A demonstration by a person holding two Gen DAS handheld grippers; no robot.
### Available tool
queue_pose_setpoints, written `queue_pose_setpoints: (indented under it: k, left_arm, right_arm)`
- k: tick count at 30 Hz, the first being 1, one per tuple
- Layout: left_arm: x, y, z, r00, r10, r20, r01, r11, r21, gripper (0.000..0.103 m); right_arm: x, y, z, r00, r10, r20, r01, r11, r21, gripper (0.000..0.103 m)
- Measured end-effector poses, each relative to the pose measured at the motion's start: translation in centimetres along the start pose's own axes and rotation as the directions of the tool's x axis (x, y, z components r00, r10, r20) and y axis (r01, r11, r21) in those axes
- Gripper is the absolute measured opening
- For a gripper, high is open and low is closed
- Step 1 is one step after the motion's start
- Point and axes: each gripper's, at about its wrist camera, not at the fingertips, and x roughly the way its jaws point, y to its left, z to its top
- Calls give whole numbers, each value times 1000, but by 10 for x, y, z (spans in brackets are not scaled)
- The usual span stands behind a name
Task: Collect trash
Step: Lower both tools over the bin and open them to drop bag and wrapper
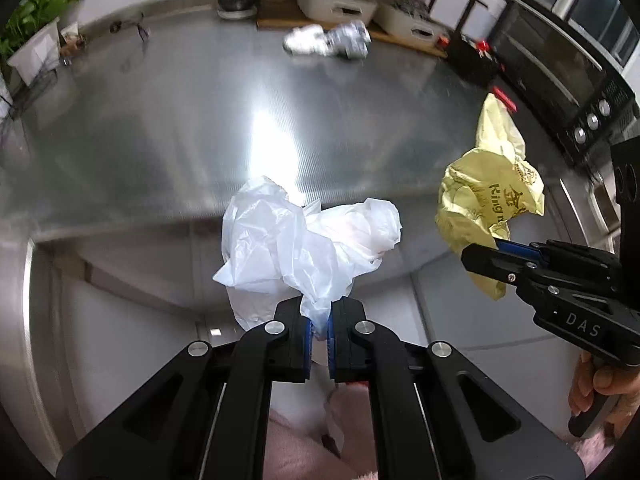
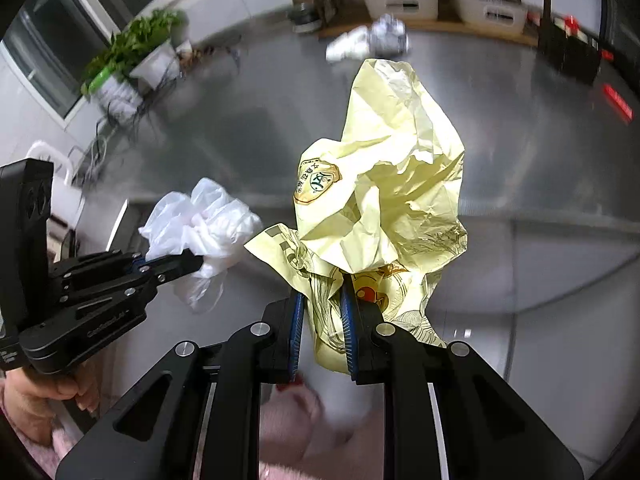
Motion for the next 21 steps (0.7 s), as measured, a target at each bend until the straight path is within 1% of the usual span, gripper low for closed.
queue_pose_setpoints:
  k: [3,4,7,9,12,15,17,21]
  left_arm:
    - [14,0,-20,999,-15,-44,15,1000,1,4]
    - [19,0,-25,998,-19,-59,19,1000,-1,4]
    - [40,1,-39,994,-30,-101,29,1000,-7,4]
    - [58,3,-46,991,-33,-126,33,999,-5,4]
    - [86,7,-55,986,-39,-161,38,999,-9,4]
    - [121,16,-65,977,-52,-208,44,998,-44,4]
    - [142,22,-72,970,-62,-236,47,997,-68,4]
    - [178,30,-82,961,-78,-264,53,994,-99,4]
  right_arm:
    - [14,-4,-18,998,14,-60,-12,999,33,19]
    - [24,-7,-25,996,17,-91,-12,999,49,19]
    - [48,-14,-38,990,13,-142,-2,997,83,19]
    - [66,-19,-46,986,10,-167,7,995,104,19]
    - [92,-30,-54,981,29,-193,1,988,155,19]
    - [127,-42,-64,975,46,-218,-2,980,197,19]
    - [146,-46,-70,970,42,-239,9,978,208,19]
    - [181,-54,-81,960,47,-275,23,969,245,19]
